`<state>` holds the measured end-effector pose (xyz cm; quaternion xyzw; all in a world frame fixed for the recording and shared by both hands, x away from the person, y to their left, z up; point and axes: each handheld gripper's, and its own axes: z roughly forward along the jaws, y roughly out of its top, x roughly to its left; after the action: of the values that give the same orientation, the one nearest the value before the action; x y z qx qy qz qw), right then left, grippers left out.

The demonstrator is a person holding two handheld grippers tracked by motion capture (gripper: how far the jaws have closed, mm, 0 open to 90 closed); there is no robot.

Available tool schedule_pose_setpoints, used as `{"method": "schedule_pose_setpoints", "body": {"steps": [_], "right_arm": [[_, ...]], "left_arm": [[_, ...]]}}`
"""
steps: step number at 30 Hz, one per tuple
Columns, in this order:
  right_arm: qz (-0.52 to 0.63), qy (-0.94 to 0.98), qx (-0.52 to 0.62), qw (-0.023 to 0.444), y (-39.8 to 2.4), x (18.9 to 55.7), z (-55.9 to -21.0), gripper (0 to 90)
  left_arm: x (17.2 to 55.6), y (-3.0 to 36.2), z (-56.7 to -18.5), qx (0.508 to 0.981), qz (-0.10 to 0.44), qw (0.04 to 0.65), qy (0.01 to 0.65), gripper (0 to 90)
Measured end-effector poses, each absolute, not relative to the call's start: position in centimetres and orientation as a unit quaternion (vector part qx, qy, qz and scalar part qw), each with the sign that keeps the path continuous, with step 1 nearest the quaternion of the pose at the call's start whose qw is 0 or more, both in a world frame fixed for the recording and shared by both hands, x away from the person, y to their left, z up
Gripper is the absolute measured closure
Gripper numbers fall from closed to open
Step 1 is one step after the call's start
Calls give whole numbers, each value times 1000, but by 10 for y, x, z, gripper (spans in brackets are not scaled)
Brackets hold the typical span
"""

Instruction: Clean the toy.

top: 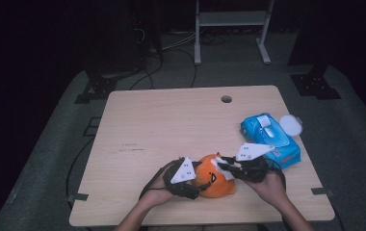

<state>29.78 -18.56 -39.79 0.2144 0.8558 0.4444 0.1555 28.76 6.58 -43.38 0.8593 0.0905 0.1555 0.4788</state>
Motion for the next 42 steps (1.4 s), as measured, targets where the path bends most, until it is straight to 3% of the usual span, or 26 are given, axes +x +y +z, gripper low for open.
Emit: {"method": "schedule_pose_setpoints", "body": {"steps": [5,9,13,18,22,26,35,38,42], "right_arm": [[452,854,213,146,-184,296,-399,758],[450,857,205,144,-177,293,-401,758],[466,852,200,125,-173,288,-396,758],[460,860,174,138,-160,285,-390,758],[445,858,205,154,-177,299,-397,758],[455,851,225,136,-191,301,-400,759],[469,854,183,129,-171,293,-387,759],[449,857,203,150,-182,301,-393,759],[456,848,235,130,-200,307,-401,759]], "left_arm": [[289,66,-432,865,147,472,84,257],[297,71,-429,855,99,491,138,156],[291,66,-432,856,122,489,114,234],[282,62,-429,871,164,458,68,281],[282,63,-430,869,159,463,69,288],[283,58,-423,862,136,478,96,253],[272,53,-425,875,181,447,42,299],[272,56,-427,875,180,447,41,308],[273,54,-426,875,174,451,39,305]]}}
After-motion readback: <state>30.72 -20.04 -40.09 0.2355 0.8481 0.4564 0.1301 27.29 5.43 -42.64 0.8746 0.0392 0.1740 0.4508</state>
